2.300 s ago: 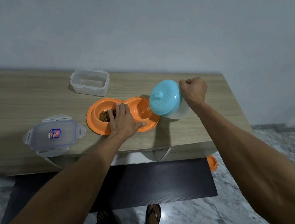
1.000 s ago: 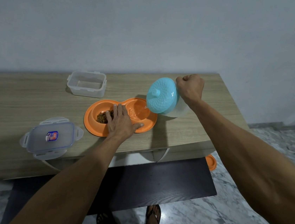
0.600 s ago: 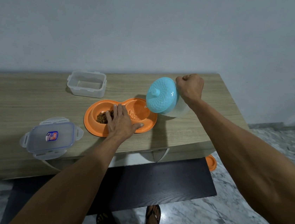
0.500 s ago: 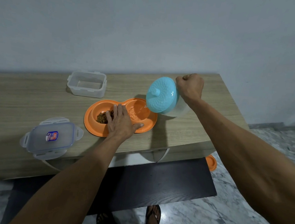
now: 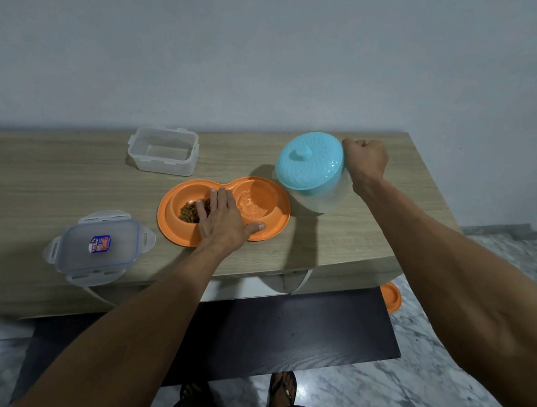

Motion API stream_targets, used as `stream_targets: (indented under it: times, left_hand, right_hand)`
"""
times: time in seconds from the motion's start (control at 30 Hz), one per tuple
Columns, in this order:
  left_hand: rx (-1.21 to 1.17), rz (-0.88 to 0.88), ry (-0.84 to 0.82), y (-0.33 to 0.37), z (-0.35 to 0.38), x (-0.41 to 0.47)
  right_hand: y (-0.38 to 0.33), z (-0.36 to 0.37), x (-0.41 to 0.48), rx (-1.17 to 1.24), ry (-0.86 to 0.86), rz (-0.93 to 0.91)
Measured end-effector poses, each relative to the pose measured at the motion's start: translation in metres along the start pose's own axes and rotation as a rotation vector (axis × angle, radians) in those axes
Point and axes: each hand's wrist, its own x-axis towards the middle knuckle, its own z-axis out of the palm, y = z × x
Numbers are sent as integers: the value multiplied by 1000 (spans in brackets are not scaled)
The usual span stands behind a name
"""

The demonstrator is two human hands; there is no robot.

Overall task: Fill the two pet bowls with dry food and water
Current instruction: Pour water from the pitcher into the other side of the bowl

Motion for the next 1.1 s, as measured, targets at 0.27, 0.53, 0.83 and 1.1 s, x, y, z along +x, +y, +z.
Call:
stream_targets:
  times: [0.27,0.53,0.83,1.1]
  left_hand:
    - [4,-13,0,2,-1,1]
    - [8,-10,14,-2,6,2]
    - [15,-20,23,1,5,2]
    - [25,-63,-14,5,2,1]
  right_hand:
    - [9,13,30,229,2,189]
    - [9,40,63,323,-69,272]
    - [19,61,82,389,-117,311]
    - [23,53,77,450,-142,332]
